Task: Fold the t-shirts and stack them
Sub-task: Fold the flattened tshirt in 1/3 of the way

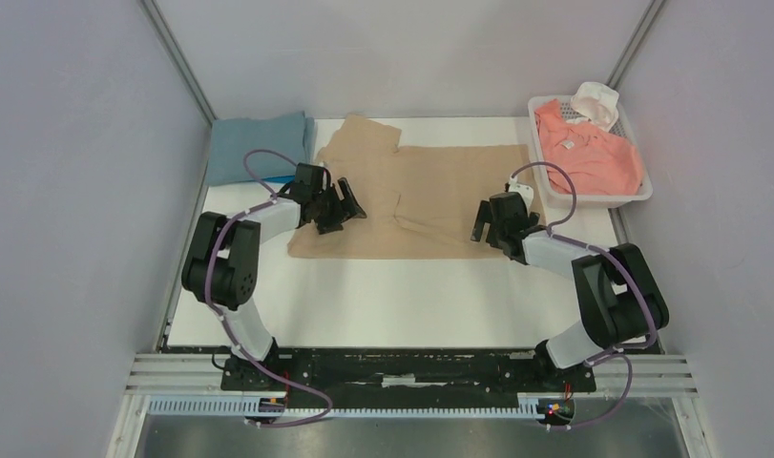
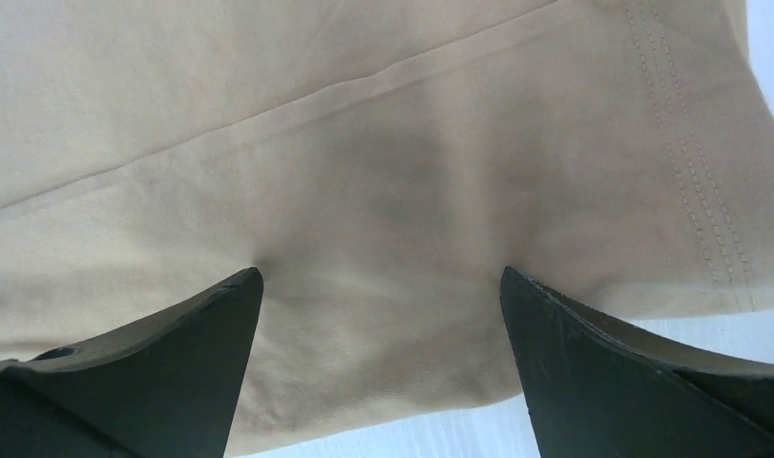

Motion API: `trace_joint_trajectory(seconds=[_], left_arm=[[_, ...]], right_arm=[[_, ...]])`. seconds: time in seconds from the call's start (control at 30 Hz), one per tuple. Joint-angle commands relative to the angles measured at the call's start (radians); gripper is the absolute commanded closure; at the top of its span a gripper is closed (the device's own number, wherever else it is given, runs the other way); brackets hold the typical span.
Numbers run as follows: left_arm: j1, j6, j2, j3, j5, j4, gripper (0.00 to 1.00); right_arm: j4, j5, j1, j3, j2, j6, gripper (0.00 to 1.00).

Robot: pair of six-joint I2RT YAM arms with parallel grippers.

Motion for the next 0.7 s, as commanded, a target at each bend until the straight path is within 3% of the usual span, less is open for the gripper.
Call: trace_joint_trajectory(seconds=[0.0, 0.33, 0.47, 0.67], left_arm=[[-0.003, -0.063, -0.007, -0.113, 0.012, -0.015, 0.16], [-0.12, -0.145, -0.342, -0.4, -0.172, -0.163, 0.15], [-0.221, -0.222, -0.509, -0.538, -0.195, -0.191, 0.15], [-0.262, -0.29, -0.746, -0.648, -0.252, -0.26, 0.14]], right_arm=[[-0.001, -0.049, -0.013, -0.101, -0.028, 0.058, 0.02], [-0.116, -0.167, 0.034, -0.389, -0.389, 0.136, 0.02], [-0.255, -0.186, 0.105, -0.483, -0.579, 0.22, 0.02], [-0.508, -0.157, 0.176, -0.536, -0.848, 0.341, 0.02]])
